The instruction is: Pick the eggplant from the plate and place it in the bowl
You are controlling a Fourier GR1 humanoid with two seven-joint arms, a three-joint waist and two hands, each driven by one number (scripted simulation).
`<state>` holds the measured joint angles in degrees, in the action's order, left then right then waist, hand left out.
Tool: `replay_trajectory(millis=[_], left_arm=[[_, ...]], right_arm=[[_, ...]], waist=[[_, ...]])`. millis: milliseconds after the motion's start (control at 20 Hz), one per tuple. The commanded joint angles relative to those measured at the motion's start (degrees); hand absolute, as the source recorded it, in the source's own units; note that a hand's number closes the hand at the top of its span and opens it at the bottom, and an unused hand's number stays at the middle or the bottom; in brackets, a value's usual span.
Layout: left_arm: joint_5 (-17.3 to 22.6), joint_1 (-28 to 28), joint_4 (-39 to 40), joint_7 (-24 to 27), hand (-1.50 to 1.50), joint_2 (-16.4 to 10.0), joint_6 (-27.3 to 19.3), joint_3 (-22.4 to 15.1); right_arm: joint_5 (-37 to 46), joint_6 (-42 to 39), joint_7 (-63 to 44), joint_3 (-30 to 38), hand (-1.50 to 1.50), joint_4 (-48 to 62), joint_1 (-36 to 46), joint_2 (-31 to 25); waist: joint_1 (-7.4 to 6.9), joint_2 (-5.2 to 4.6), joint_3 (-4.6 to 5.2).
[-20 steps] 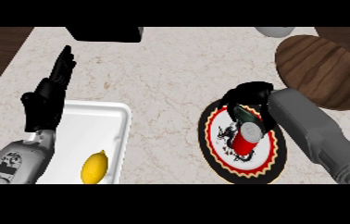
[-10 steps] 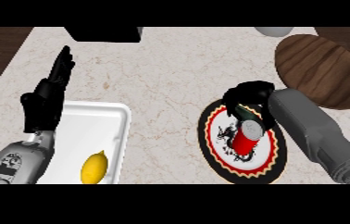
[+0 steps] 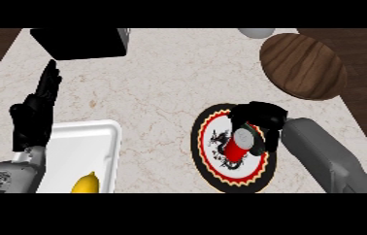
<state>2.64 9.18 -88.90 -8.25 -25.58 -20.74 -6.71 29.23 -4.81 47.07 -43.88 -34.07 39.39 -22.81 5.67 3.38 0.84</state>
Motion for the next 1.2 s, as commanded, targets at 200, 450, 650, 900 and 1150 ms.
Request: replay_trajectory(millis=[200, 450, 650, 900, 1150], left_arm=[[-0.1, -2.5, -0.9, -1.3, 0.0, -1.7, -1.0, 2.3], [0.0, -3.8, -1.8, -1.1, 0.0, -1.8, -1.1, 2.7], [0.9, -2.5, -3.2, -1.4, 0.0, -2.4, 0.4, 3.0], [-0.2, -3.0, -4.8, -0.2, 0.0, -0.5, 0.9, 0.5], [-1.1, -1.3, -7.1, -2.6, 0.0, 1.3, 2.2, -1.2]], right_arm=[[-11.7, 3.8, -1.0, 9.0, 1.5, -14.0, -15.7, -3.1], [-18.6, 4.0, -5.6, 16.6, 1.5, -25.0, -19.7, -10.8], [-22.0, 6.4, -14.5, 21.5, 1.5, -35.9, -22.5, -15.0], [-30.4, 5.0, -23.9, 28.8, 1.5, -50.7, -31.1, -21.9], [-34.6, 7.4, -32.0, 35.8, 1.5, -56.1, -34.0, -21.2]], waist=[[4.17, -0.08, -0.53], [4.0, -0.2, -0.38], [2.23, -1.01, -0.41], [-1.14, -2.19, -0.62], [-4.62, -3.08, -0.8]])
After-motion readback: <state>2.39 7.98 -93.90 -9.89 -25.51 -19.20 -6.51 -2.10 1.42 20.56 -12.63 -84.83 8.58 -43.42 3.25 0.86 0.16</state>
